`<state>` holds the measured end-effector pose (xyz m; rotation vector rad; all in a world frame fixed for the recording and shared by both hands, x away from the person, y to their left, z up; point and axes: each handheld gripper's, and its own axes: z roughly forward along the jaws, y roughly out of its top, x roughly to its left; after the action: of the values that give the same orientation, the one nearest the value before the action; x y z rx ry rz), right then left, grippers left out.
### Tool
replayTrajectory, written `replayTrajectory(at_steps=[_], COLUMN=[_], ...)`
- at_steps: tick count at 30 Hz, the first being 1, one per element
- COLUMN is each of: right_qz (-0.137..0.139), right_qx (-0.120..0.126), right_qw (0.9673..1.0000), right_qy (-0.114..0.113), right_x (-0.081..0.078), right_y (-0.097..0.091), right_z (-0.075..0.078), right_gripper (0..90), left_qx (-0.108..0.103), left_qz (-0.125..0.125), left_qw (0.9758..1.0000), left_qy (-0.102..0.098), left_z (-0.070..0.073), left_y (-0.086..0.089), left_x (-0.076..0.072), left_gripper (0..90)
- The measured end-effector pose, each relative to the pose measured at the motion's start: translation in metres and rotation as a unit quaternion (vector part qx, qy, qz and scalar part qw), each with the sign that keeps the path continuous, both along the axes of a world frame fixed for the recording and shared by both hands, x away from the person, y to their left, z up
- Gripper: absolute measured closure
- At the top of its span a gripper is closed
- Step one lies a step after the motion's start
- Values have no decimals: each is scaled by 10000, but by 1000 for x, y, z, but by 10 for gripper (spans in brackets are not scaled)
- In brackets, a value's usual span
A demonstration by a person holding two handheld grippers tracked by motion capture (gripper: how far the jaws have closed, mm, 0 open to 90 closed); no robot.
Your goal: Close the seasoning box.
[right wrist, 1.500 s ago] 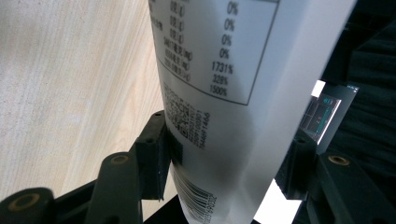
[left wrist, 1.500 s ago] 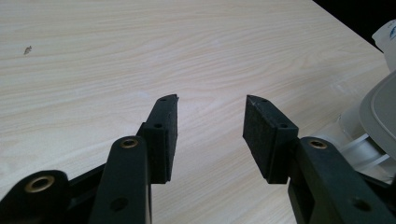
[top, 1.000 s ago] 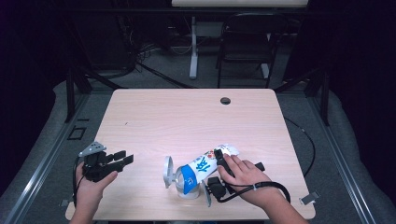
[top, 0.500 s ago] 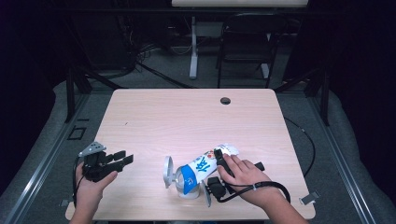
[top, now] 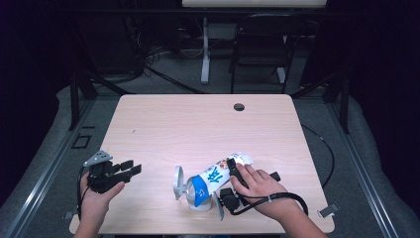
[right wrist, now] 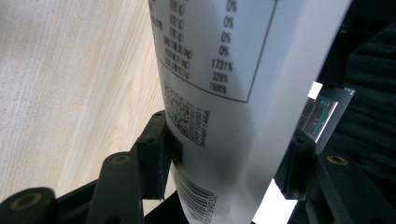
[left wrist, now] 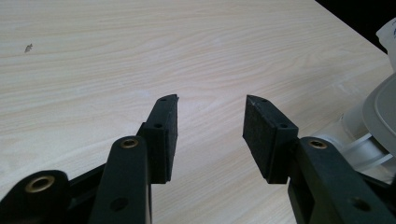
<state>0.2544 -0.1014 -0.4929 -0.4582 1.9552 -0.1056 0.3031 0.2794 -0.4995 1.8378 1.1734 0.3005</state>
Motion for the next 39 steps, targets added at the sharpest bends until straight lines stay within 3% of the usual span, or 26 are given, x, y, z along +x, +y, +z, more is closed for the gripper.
replayTrajectory(at_steps=[4, 39], right_qz=[59, 61], right_qx=[120, 38], right_qw=[9999, 10000], right_qy=[64, 42], right_x=[1, 1], right_y=[-1, 0], right_z=[-2, 0], right_gripper=[467, 471], left_qx=[0, 1], left_qz=[7, 26], left_qw=[10000, 10000], left_qy=[6, 5], left_z=[0, -2], left_y=[0, 0], left_x=[0, 1], left_gripper=[553, 553])
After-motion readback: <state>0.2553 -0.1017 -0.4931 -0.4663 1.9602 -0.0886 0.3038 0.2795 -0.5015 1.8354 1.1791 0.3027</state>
